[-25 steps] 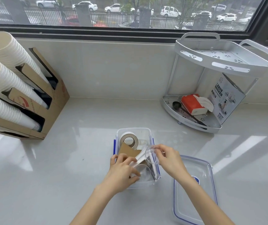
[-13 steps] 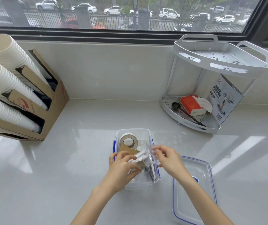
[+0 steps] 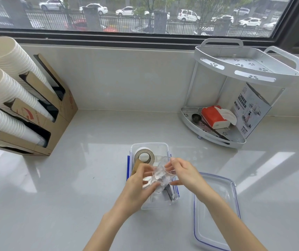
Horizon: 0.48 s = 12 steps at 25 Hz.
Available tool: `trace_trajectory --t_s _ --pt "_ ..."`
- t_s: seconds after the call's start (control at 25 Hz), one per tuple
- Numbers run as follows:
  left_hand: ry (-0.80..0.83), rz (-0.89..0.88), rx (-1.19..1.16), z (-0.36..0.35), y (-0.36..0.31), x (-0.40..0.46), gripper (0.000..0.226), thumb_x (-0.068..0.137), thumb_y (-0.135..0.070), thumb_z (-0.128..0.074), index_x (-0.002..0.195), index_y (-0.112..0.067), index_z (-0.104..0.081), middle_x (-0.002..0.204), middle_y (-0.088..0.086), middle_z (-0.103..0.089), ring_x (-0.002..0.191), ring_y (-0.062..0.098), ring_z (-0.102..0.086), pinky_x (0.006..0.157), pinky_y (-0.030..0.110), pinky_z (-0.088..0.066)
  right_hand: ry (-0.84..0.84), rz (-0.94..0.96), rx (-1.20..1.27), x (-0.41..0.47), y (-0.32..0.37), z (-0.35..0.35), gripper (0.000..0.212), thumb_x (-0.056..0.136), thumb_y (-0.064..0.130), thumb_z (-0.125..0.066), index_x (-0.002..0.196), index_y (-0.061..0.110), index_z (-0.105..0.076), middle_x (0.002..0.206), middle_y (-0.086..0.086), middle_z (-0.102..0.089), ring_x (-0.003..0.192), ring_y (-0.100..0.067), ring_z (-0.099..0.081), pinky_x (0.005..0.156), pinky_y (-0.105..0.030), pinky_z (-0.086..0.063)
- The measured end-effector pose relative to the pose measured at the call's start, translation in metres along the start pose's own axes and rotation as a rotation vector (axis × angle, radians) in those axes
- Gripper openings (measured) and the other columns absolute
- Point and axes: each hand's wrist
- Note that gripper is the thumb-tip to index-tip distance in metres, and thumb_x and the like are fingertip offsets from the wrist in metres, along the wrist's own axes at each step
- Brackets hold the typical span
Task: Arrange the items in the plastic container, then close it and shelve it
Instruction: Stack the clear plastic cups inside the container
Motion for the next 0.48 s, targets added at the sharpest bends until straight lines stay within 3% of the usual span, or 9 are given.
trace_trajectory --t_s 0.12,0.24,0.48 --pt "-0.032 -0.006 -0.014 0.002 -0.001 -0.001 0.044 0.079 -0.015 -0.067 0.098 -0.043 -0.04 0.105 -0.023 -0.055 0.099 -0.016 -0.054 0.08 0.004 -0.046 0.001 0.021 -0.023 -0.002 -0.001 -0.005 0.022 0.095 0.026 -0.038 0.095 0.019 -0.058 0.093 -0.002 -0.061 0.085 -0.01 -0.057 0.057 -0.016 -0.05" --pt "-0.049 -0.008 -0.037 0.004 0.0 -0.002 0.045 0.079 -0.013 -0.067 0.1 -0.043 -0.041 0.106 -0.023 -0.056 0.098 -0.018 -0.053 0.079 0.003 -0.046 0.045 0.002 0.04 -0.001 -0.005 -0.005 0.024 0.094 0.025 -0.04 0.116 0.02 -0.05 0.1 -0.003 -0.061 0.088 -0.008 -0.057 0.053 -0.01 -0.05" --pt "-0.074 -0.025 -0.048 0.006 0.004 -0.002 0.045 0.079 -0.011 -0.067 0.1 -0.045 -0.045 0.105 -0.025 -0.057 0.098 -0.017 -0.054 0.079 0.002 -0.046 0.08 -0.007 0.019 -0.001 -0.014 -0.006 0.018 0.09 0.016 -0.046 0.088 0.026 -0.06 0.082 0.001 -0.061 0.066 -0.007 -0.059 0.047 -0.011 -0.047"
Point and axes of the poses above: each hand's wrist, its own x-axis towards the middle knuckle, its own z-axis out of the back of the hand, y = z × x
